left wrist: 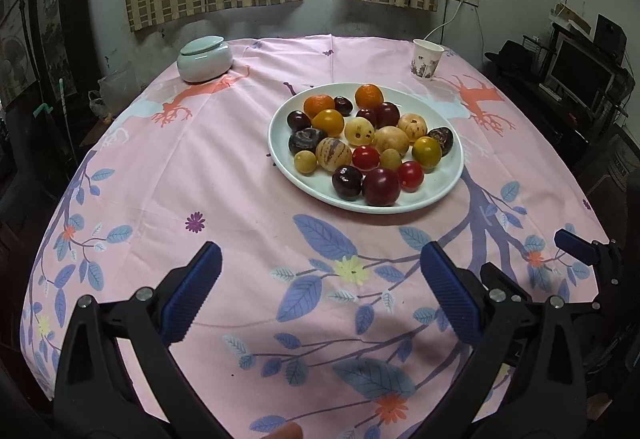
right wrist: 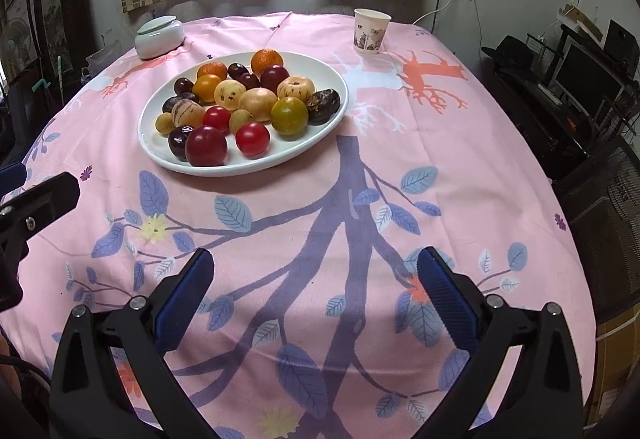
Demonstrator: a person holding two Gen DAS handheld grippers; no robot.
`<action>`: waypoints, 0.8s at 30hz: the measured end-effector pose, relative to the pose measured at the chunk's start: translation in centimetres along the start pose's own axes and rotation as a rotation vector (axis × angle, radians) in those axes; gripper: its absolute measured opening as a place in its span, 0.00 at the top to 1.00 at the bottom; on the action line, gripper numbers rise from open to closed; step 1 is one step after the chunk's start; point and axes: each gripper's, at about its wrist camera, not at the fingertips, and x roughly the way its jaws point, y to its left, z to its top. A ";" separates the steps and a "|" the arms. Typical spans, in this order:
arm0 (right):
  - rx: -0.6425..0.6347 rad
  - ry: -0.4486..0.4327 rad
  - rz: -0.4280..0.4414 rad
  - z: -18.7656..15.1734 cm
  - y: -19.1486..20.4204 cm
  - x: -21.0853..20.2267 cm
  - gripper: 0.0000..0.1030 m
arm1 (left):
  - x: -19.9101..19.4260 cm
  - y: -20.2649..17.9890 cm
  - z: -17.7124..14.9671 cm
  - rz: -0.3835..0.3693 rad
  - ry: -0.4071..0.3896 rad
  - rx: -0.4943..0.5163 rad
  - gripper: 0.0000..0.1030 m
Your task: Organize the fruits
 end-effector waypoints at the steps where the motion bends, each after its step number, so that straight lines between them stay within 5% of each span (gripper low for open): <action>1: 0.000 -0.001 0.000 0.0 0.0 -0.1 0.01 | 0.0 0.1 0.0 0.000 0.002 -0.003 0.02; 24: 0.018 0.012 -0.009 0.5 0.4 -0.4 0.01 | 0.6 1.3 0.1 -0.032 0.027 -0.026 0.02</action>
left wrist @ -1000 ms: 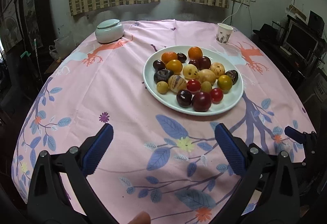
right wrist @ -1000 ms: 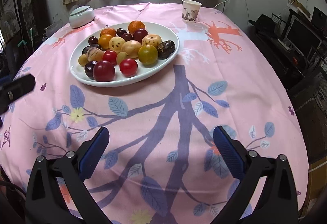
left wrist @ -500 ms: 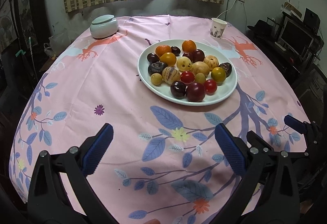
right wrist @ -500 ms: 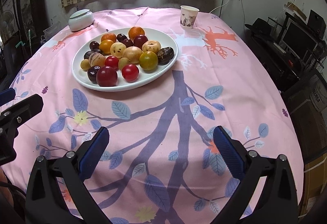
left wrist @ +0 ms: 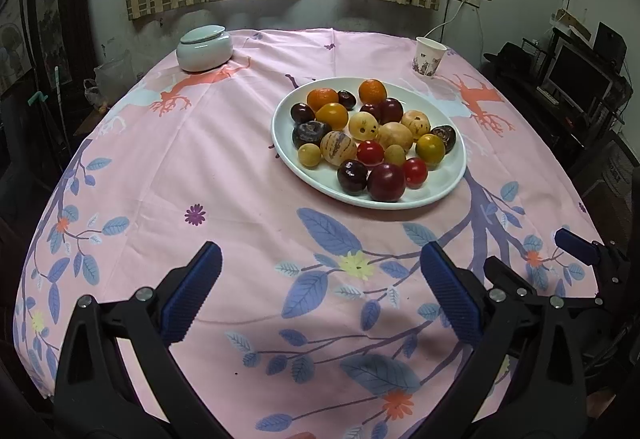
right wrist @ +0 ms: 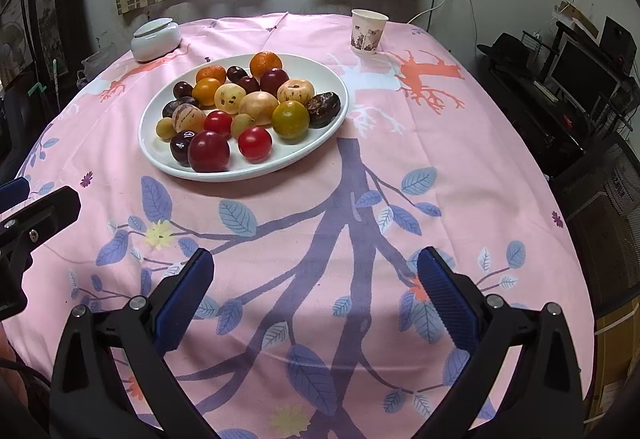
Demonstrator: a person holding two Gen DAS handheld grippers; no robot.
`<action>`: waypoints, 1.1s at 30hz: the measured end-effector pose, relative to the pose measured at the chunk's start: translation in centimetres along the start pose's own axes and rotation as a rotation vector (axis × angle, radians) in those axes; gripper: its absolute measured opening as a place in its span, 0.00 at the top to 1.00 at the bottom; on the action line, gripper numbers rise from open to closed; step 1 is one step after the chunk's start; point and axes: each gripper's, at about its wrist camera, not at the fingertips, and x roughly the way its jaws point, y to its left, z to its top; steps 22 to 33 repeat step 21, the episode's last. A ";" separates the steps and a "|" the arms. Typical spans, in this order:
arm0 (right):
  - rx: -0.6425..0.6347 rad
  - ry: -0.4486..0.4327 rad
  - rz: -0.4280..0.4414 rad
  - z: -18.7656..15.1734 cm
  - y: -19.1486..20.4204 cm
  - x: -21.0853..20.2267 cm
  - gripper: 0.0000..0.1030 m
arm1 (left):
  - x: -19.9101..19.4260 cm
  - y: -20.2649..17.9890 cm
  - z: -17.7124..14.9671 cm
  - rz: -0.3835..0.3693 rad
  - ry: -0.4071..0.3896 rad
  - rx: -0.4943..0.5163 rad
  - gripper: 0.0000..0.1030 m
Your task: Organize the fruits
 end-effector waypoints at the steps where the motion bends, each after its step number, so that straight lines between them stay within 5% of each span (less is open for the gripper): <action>1: 0.001 0.001 0.001 0.0 0.0 0.0 0.01 | 0.0 0.0 0.0 0.000 0.000 0.001 0.02; 33: 0.012 -0.012 0.018 0.2 -0.1 -0.1 0.01 | 0.1 1.4 0.1 0.024 -0.015 -0.064 0.02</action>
